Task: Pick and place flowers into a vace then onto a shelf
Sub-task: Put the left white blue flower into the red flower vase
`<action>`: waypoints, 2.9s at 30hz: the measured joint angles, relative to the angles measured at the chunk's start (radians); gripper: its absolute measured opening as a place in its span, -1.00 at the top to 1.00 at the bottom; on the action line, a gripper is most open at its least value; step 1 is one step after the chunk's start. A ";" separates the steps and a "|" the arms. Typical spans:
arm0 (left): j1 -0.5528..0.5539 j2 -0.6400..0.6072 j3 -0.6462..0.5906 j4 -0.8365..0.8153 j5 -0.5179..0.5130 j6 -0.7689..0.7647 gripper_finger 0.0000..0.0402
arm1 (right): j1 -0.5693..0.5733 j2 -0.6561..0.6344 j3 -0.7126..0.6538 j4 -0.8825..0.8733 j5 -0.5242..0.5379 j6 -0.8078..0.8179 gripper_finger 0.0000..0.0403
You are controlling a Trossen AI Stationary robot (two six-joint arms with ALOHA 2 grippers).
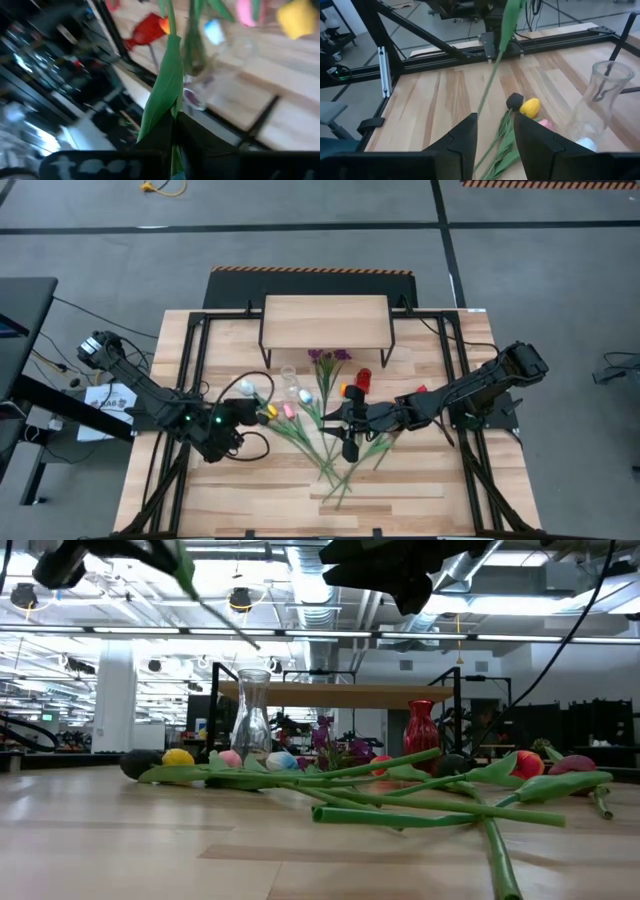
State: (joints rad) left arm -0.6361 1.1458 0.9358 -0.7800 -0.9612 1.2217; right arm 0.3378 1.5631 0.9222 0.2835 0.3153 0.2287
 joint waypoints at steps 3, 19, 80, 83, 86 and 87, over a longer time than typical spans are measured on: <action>0.000 0.000 0.000 0.095 0.014 0.116 0.97 | -0.005 0.000 0.000 0.023 0.000 0.001 0.40; 0.000 0.000 0.000 0.423 0.157 0.390 0.97 | -0.120 0.000 0.000 0.155 -0.129 0.142 0.40; 0.341 0.003 0.000 0.694 0.622 1.128 0.97 | -0.223 0.014 0.044 0.166 -0.422 -0.029 0.40; 0.362 0.003 0.000 0.709 0.649 1.132 0.97 | -0.223 0.014 0.044 0.167 -0.422 -0.028 0.40; 0.378 0.007 0.000 0.711 0.669 1.132 0.97 | -0.223 0.014 0.044 0.167 -0.423 -0.029 0.40; 0.383 0.013 0.000 0.716 0.677 1.132 0.97 | -0.223 0.014 0.044 0.167 -0.423 -0.029 0.40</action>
State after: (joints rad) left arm -0.2528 1.1586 0.9360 -0.0642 -0.2846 2.3539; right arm 0.1150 1.5776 0.9661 0.4503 -0.1074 0.2001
